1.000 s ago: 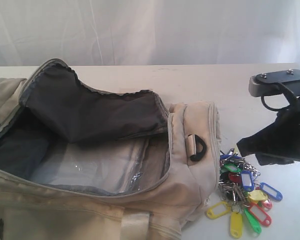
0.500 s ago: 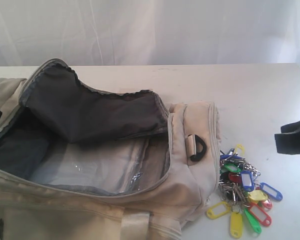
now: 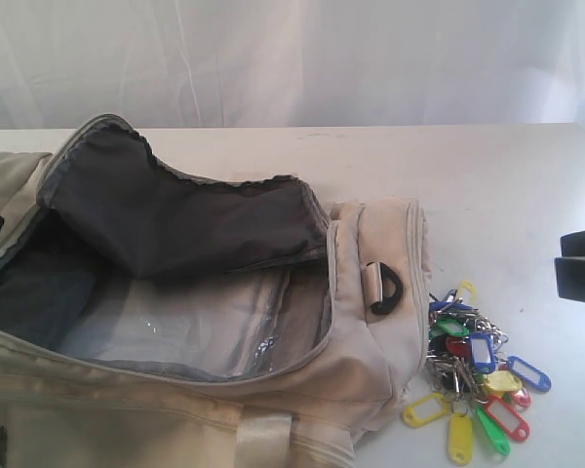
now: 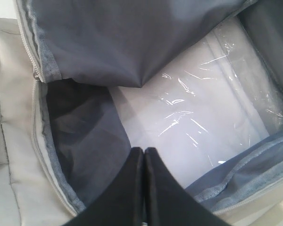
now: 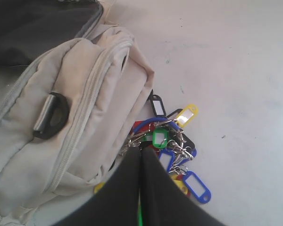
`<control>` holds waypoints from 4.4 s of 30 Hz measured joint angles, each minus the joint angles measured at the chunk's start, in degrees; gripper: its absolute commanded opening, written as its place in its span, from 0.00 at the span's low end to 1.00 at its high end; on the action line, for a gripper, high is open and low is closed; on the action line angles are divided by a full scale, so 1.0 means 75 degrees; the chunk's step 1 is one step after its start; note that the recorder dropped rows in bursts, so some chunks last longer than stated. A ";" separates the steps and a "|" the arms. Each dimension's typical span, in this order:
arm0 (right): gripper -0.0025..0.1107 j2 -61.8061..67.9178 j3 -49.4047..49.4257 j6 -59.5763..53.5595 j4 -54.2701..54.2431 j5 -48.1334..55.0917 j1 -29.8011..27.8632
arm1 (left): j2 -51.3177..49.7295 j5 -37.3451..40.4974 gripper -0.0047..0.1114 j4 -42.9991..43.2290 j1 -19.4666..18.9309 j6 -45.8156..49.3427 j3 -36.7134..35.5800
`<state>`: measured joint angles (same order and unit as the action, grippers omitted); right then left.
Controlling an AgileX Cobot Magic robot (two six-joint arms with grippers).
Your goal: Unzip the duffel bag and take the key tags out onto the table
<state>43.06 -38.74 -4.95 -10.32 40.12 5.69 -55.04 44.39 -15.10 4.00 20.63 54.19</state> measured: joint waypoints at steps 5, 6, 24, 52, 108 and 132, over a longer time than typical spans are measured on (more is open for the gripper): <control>0.02 0.0000 0.0000 0.0000 0.0000 0.0000 0.0000 | 0.0000 -0.0007 0.04 0.0000 0.0000 0.0000 0.0000; 0.02 0.0000 0.0000 0.0000 0.0000 0.0000 0.0000 | 0.0000 -0.0007 0.04 0.0000 0.0000 0.0000 0.0000; 0.02 0.0000 0.0000 0.0000 0.0000 0.0000 0.0000 | 0.4542 -0.0004 0.04 0.0000 0.0000 0.0000 0.0000; 0.02 0.0000 0.0000 0.0000 -0.0015 0.0000 0.0000 | 0.7300 -0.6123 0.04 -0.0278 -0.1134 -0.0782 -0.7176; 0.02 0.0000 0.0000 0.0000 -0.0015 -0.0004 0.0000 | 0.7318 -0.4163 0.04 0.1721 -0.1146 -0.2881 -0.7193; 0.02 0.0000 0.0000 0.0040 -0.0015 -0.0004 0.0000 | 0.7318 -0.4163 0.04 0.1736 -0.1146 -0.2979 -0.7193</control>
<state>43.06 -38.74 -4.65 -10.43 40.09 5.69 -0.16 13.16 -2.08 -4.59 -1.72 0.24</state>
